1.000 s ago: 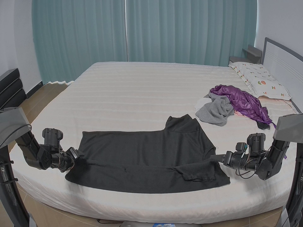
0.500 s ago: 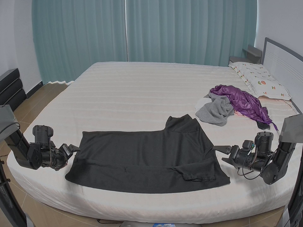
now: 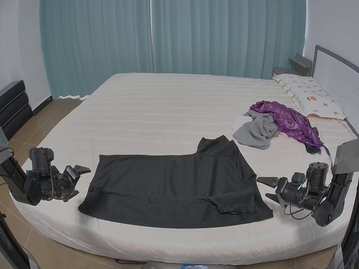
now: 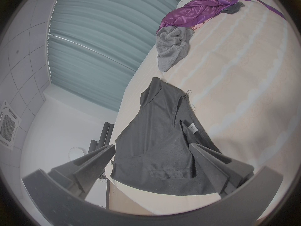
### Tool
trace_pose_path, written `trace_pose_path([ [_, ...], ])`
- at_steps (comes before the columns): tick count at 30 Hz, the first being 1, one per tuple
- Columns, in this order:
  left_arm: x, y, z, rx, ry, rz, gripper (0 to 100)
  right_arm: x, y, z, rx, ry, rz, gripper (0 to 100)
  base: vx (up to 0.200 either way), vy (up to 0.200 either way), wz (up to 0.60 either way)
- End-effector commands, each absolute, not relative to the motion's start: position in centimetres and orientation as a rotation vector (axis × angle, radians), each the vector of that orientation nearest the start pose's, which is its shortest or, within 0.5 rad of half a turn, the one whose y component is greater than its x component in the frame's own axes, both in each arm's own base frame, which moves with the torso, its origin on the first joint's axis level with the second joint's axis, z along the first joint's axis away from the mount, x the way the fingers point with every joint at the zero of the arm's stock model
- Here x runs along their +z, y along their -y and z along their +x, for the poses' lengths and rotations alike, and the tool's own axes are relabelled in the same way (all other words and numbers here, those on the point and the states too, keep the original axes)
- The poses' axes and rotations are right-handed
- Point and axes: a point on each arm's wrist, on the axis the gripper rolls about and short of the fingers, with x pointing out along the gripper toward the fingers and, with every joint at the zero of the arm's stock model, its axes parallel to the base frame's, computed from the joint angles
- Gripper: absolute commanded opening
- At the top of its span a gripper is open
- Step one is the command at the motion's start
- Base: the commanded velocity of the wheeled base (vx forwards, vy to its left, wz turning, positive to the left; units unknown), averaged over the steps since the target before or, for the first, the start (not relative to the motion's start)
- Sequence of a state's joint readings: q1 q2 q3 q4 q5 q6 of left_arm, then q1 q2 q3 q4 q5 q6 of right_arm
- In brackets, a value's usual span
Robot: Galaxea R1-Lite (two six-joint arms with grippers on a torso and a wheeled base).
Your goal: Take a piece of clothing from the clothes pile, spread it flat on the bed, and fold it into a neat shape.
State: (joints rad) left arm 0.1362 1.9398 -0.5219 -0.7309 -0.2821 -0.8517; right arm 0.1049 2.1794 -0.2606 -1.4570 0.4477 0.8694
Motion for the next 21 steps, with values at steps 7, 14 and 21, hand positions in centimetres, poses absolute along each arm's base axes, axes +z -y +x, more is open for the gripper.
trace_pose_path([
  [7, 5.3, -3.3, 28.4, 0.161, -0.703, -0.962, 100, 1.2, -3.7, 26.8, 0.305, -0.674, 0.912, 100, 0.0, 0.114, 0.0],
  [14, 5.3, -3.3, 28.4, 0.16, -0.701, -0.96, 100, 1.3, -3.7, 26.9, 0.307, -0.668, 0.912, 100, 0.0, 0.0, 0.0],
  [21, 6.2, -3.3, 30.1, 0.126, -0.655, -0.951, 100, 1.1, -3.8, 27.1, 0.281, -0.657, 0.905, 100, 0.0, 0.0, 0.0],
])
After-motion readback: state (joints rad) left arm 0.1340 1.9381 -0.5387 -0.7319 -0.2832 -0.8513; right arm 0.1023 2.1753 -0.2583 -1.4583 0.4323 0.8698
